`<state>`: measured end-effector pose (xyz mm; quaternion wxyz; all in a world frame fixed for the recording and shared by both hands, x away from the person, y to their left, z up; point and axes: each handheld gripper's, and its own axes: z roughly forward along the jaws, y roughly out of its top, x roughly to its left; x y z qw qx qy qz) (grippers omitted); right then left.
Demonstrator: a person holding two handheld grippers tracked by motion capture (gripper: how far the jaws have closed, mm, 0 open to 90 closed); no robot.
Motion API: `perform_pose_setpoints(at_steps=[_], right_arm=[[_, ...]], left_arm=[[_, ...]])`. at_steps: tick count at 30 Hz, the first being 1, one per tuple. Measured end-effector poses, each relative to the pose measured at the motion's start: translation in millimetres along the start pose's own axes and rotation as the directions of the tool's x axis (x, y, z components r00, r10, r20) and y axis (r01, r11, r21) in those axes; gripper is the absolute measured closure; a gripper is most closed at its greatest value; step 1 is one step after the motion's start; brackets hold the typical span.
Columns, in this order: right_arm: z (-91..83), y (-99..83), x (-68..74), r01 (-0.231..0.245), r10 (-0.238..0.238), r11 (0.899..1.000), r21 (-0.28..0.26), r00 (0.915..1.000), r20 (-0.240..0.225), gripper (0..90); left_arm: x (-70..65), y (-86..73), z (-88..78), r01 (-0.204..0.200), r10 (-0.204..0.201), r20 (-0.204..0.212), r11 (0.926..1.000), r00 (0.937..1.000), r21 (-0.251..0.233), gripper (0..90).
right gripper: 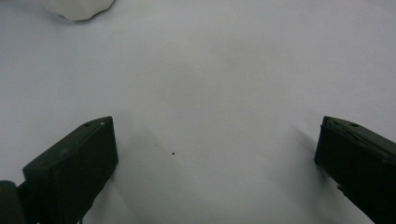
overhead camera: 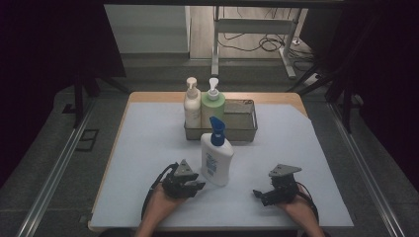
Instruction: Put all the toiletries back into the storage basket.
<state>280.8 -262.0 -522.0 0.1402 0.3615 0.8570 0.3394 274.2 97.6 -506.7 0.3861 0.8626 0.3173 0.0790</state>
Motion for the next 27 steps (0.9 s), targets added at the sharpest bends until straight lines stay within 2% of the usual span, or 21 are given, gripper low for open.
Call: perform_pose_setpoints(at_steps=[7, 8, 16, 20, 27], right_arm=[[-0.2, 0.7, -0.1, 0.002, -0.002, 1.000, 0.005, 1.0000, -0.001, 0.0], [-0.3, 0.8, 0.2, 0.002, -0.002, 1.000, 0.006, 1.0000, -0.001, 0.0], [-1.5, 2.2, 0.6, 0.015, -0.015, 1.000, 0.010, 0.9999, 0.000, 0.0], [-5.2, 4.7, 0.9, 0.019, -0.019, 1.000, -0.005, 0.9998, -0.005, 0.0], [-11.7, 13.2, 3.1, 0.022, -0.023, 0.999, -0.033, 0.9994, -0.028, 0.0]], left_arm=[[1.4, -7.8, -11.0, 0.017, -0.017, -0.031, 0.9999, 0.9994, -0.005, 42.1], [2.1, -11.0, -14.9, 0.023, -0.024, -0.045, 0.9997, 0.9987, -0.009, 39.5], [5.4, -24.4, -28.2, 0.066, -0.067, -0.077, 0.9976, 0.9948, -0.020, 20.4], [6.8, -32.6, -33.2, 0.079, -0.080, -0.087, 0.9968, 0.9930, -0.015, 14.3], [9.5, -42.8, -36.3, 0.091, -0.091, -0.114, 0.9958, 0.9893, -0.002, 13.1]])
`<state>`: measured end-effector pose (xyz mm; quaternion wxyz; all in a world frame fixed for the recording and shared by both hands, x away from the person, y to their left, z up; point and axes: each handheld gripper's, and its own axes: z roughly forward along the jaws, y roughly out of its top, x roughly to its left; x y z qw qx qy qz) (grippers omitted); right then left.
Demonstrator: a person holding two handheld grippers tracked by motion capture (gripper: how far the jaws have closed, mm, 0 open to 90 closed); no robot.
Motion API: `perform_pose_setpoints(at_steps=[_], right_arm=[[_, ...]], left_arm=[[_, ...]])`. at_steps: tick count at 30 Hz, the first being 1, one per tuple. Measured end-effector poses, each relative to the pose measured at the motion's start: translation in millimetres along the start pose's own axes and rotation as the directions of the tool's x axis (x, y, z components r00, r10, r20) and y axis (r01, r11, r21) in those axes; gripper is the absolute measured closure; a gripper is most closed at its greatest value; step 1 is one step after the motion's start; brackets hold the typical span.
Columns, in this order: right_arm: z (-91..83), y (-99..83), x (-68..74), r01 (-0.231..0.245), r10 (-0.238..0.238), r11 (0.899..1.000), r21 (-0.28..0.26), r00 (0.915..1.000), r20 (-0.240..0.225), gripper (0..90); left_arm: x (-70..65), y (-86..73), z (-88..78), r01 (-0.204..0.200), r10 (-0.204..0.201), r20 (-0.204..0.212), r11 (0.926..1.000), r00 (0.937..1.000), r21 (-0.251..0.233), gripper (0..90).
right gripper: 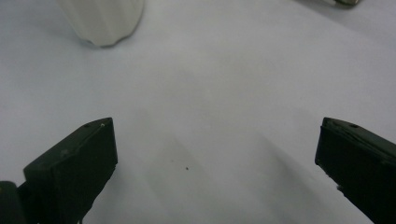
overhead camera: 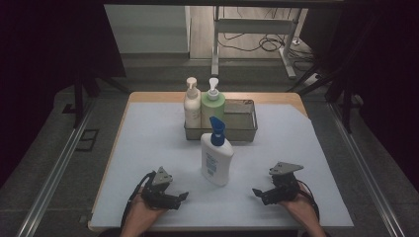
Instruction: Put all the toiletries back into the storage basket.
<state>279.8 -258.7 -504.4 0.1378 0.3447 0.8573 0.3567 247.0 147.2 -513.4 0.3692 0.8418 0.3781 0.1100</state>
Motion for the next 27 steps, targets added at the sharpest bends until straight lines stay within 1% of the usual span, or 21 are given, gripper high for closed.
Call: perform_pose_setpoints(at_steps=[4, 6, 9, 12, 15, 18, 20, 21, 25, 26, 27], right_arm=[[-2.5, 7.2, 2.4, 0.006, -0.006, 1.000, -0.017, 0.9998, -0.017, 0.0], [-3.3, 9.1, 3.3, 0.011, -0.011, 1.000, -0.019, 0.9997, -0.020, 0.0], [-6.1, 16.7, 6.8, 0.024, -0.025, 0.999, -0.036, 0.9992, -0.032, 0.0], [-7.2, 20.5, 8.9, 0.028, -0.029, 0.999, -0.044, 0.9989, -0.038, 0.0], [-8.3, 28.9, 12.9, 0.044, -0.047, 0.997, -0.064, 0.9976, -0.050, 0.0], [-8.9, 35.8, 15.6, 0.058, -0.062, 0.996, -0.070, 0.9963, -0.060, 0.0], [-9.6, 40.4, 17.5, 0.055, -0.060, 0.996, -0.074, 0.9956, -0.072, 0.0], [-9.9, 42.7, 17.9, 0.055, -0.061, 0.996, -0.077, 0.9951, -0.078, 0.0], [-11.1, 51.1, 19.4, 0.044, -0.054, 0.995, -0.091, 0.9925, -0.109, 0.0], [-11.1, 51.1, 19.4, 0.044, -0.054, 0.995, -0.091, 0.9925, -0.109, 0.0], [-11.5, 55.4, 20.5, 0.049, -0.059, 0.995, -0.090, 0.9919, -0.112, 0.0]], left_arm=[[0.4, -2.2, -0.3, 0.002, -0.002, -0.013, 1.0000, 0.9999, 0.003, 12.6], [0.8, -3.9, -0.2, 0.006, -0.005, -0.018, 0.9999, 0.9998, 0.008, 12.5], [2.0, -7.3, 1.5, 0.011, -0.010, -0.032, 0.9997, 0.9994, 0.022, 12.3], [2.2, -8.5, 2.4, 0.007, -0.006, -0.041, 0.9996, 0.9992, 0.026, 12.2], [1.8, -9.0, 2.3, 0.007, -0.006, -0.043, 0.9997, 0.9990, 0.026, 12.2], [0.8, -9.9, 2.6, -0.005, 0.006, -0.052, 0.9997, 0.9986, 0.024, 12.2], [0.1, -10.0, 3.0, -0.011, 0.012, -0.057, 0.9996, 0.9983, 0.026, 12.2], [-1.5, -10.2, 3.7, -0.018, 0.020, -0.068, 0.9995, 0.9975, 0.026, 12.1], [-1.1, -10.6, 3.7, -0.016, 0.018, -0.065, 0.9996, 0.9977, 0.024, 12.1], [-1.1, -10.6, 3.7, -0.016, 0.018, -0.065, 0.9996, 0.9977, 0.024, 12.1], [-1.3, -10.8, 3.8, -0.016, 0.017, -0.066, 0.9996, 0.9976, 0.022, 12.1]])
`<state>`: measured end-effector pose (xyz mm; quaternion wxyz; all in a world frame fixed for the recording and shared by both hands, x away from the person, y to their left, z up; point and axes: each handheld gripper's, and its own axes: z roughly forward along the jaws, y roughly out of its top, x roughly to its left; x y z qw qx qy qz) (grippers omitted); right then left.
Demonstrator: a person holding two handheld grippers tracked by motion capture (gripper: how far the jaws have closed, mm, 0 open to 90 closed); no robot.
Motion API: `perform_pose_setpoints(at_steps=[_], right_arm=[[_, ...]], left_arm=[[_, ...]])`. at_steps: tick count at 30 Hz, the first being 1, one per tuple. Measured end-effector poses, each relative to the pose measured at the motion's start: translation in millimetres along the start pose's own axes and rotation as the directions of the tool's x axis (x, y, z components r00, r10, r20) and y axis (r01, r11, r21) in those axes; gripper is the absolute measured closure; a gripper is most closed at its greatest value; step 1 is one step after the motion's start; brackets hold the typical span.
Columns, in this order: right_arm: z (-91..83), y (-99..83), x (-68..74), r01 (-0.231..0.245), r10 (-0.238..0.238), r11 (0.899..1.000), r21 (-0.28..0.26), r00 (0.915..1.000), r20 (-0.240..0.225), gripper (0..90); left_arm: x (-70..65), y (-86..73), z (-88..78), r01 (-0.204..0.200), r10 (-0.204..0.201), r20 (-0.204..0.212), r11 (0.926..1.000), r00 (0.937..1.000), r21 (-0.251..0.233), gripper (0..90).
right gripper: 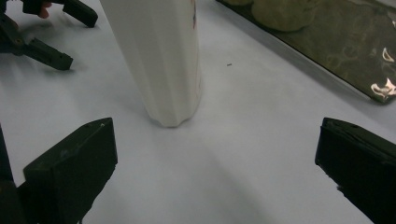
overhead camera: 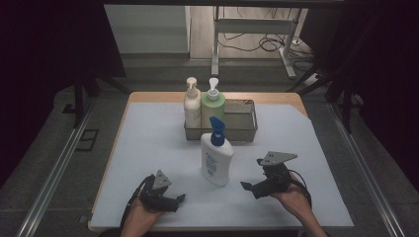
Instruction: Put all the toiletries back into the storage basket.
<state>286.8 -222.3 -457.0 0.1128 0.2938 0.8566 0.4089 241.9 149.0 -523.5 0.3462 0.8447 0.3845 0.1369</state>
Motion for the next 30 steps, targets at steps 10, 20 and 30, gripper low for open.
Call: perform_pose_setpoints(at_steps=[10, 20, 30], right_arm=[[8.0, 25.5, 10.1, 0.034, -0.034, 0.999, -0.006, 0.9993, -0.019, 0.0], [16.6, 47.5, 19.2, 0.008, -0.009, 0.999, -0.040, 0.9996, -0.028, 0.0], [26.3, 64.7, 28.3, 0.045, -0.045, 0.998, -0.033, 0.9990, -0.006, 0.0]], left_arm=[[0.6, -0.2, -0.1, -0.001, 0.001, 0.002, 1.0000, 1.0000, 0.000, 12.1], [0.8, -0.2, -0.2, 0.000, 0.000, 0.003, 1.0000, 1.0000, 0.000, 12.2], [0.5, -0.3, 0.0, -0.001, 0.001, 0.001, 1.0000, 1.0000, -0.001, 12.3]])
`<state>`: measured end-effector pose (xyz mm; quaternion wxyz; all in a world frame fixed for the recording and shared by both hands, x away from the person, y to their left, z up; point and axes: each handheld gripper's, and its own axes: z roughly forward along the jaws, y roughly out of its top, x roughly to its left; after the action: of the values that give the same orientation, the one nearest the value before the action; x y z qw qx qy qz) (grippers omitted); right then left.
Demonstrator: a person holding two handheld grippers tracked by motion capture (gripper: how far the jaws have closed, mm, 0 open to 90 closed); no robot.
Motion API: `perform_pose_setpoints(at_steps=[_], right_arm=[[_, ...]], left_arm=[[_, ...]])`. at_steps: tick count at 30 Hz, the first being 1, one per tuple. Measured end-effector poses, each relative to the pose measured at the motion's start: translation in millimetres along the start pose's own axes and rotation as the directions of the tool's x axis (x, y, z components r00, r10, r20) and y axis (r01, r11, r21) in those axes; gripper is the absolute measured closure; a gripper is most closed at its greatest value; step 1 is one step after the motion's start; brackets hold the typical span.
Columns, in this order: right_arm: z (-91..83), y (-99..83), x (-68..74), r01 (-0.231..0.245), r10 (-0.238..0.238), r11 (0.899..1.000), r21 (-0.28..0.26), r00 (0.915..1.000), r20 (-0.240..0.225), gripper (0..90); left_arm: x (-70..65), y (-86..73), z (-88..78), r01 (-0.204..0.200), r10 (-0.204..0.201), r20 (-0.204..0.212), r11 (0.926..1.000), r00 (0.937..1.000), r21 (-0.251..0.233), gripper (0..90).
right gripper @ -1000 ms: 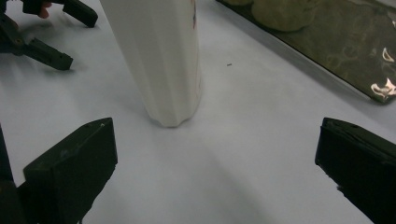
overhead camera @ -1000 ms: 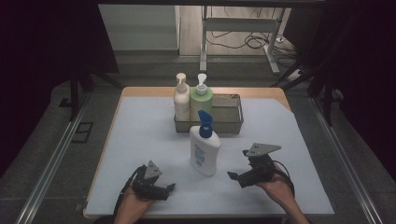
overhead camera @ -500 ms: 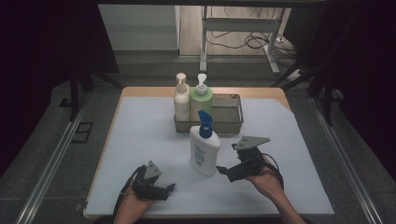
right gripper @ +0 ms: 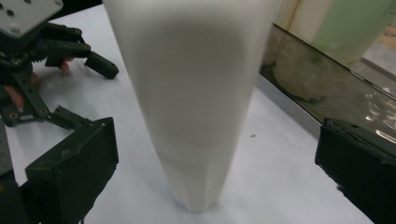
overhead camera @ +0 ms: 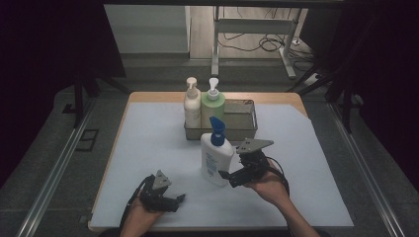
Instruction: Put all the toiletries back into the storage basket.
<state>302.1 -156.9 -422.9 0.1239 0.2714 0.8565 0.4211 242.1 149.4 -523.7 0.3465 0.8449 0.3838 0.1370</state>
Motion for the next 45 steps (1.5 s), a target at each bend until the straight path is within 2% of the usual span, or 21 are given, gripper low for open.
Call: perform_pose_setpoints(at_steps=[4, 16, 19, 21, 25, 27, 28, 34, 45], right_arm=[[5.3, 5.8, 2.6, -0.010, 0.010, 1.000, -0.006, 0.9999, -0.001, 1.4], [17.4, 18.7, 4.0, -0.057, 0.057, 0.998, -0.042, 0.9984, 0.000, 14.0], [19.5, 20.4, 4.9, -0.053, 0.053, 0.998, -0.038, 0.9986, -0.002, 17.1], [21.9, 22.6, 6.9, -0.044, 0.044, 0.998, -0.041, 0.9990, 0.007, 23.4], [25.6, 25.4, 9.4, -0.037, 0.036, 0.999, -0.025, 0.9993, -0.008, 32.3], [26.2, 26.0, 10.5, -0.034, 0.034, 0.999, -0.023, 0.9994, -0.003, 33.8], [26.1, 27.0, 11.4, -0.016, 0.017, 1.000, -0.021, 0.9997, 0.019, 37.2], [25.0, 29.0, 12.7, -0.001, 0.001, 1.000, 0.002, 0.9995, 0.031, 38.8], [18.8, 32.4, 9.4, -0.021, 0.020, 1.000, 0.023, 0.9996, 0.017, 39.4]], left_arm=[[-0.1, 0.0, 0.0, 0.000, 0.000, -0.001, 1.0000, 1.0000, 0.000, 12.3], [-0.4, -0.1, 0.1, -0.002, 0.002, -0.004, 1.0000, 1.0000, 0.000, 12.3], [-0.4, -0.1, 0.1, -0.002, 0.002, -0.003, 1.0000, 1.0000, 0.000, 12.3], [-0.5, -0.1, 0.1, -0.002, 0.002, -0.004, 1.0000, 1.0000, 0.000, 12.3], [-0.5, -0.1, 0.1, -0.002, 0.002, -0.004, 1.0000, 1.0000, 0.000, 12.4], [-0.6, -0.1, 0.2, -0.002, 0.002, -0.005, 1.0000, 1.0000, -0.001, 12.4], [-0.6, -0.1, 0.2, -0.003, 0.003, -0.005, 1.0000, 1.0000, -0.001, 12.4], [-0.6, -0.1, 0.1, -0.003, 0.003, -0.005, 1.0000, 1.0000, -0.001, 12.4], [-0.5, -0.1, 0.1, -0.003, 0.003, -0.004, 1.0000, 1.0000, 0.000, 12.4]])
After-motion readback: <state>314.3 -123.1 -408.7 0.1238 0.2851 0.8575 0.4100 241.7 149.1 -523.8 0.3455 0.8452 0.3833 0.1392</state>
